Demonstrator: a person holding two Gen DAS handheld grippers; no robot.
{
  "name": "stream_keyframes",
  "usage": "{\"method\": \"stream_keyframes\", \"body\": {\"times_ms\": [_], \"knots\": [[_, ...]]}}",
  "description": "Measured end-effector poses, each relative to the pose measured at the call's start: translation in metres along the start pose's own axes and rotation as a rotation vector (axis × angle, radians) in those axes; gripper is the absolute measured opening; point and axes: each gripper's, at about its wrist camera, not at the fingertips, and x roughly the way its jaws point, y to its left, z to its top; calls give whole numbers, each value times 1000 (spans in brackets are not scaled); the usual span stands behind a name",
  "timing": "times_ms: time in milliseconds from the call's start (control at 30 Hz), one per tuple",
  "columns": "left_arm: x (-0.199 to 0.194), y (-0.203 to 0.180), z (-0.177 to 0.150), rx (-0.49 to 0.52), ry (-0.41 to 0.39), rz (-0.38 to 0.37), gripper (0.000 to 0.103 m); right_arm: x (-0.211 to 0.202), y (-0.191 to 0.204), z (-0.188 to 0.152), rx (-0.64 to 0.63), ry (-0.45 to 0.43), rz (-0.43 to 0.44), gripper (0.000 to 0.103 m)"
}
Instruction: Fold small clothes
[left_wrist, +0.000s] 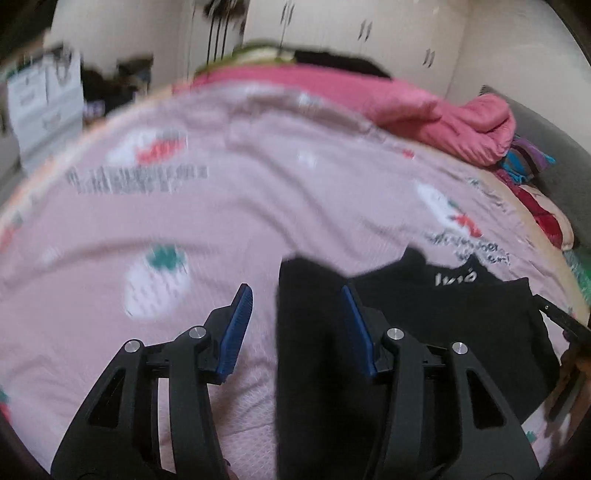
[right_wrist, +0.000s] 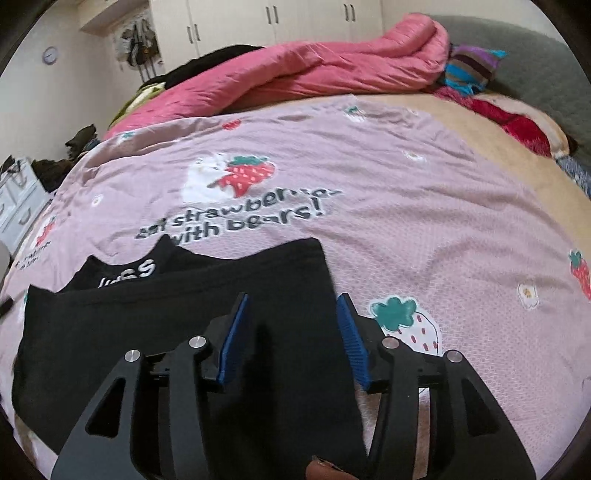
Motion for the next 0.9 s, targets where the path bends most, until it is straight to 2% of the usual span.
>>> {"method": "stream_keyframes", "body": {"times_ms": [100,133,167,200,233,333,400,433,533,633,667,767,900], "knots": [[18,6,-5,-45,43,-20,41,4,-7,1,41,13,38,47],[19,4,-7,-38,42,-22,38,6,-9,1,42,16,45,47],[20,2,-8,-24,43,-23,32,7,-9,1,41,21,53,43],[22,-1,-9,-5,44,-21,15,8,-11,1,45,25,57,36],[23,-5,-11,12,45,-18,8,8,-13,1,54,28,57,25],[20,-13,-12,57,32,8,4,9,-20,1,80,32,68,12],[15,-17,-11,77,14,11,4,9,-26,1,99,32,80,12],[14,-17,-11,76,8,9,4,10,-27,0,103,29,81,13],[10,-16,-9,67,1,2,4,15,-29,0,103,42,77,52],[11,-15,-8,65,2,3,4,17,-24,-3,80,57,104,14],[11,-15,-9,66,3,5,4,13,-20,-2,66,42,84,10],[9,-15,-8,63,-7,7,4,-1,-18,0,55,-8,85,7],[-11,-14,1,51,-78,-5,3,-27,-14,11,40,-99,93,6]]}}
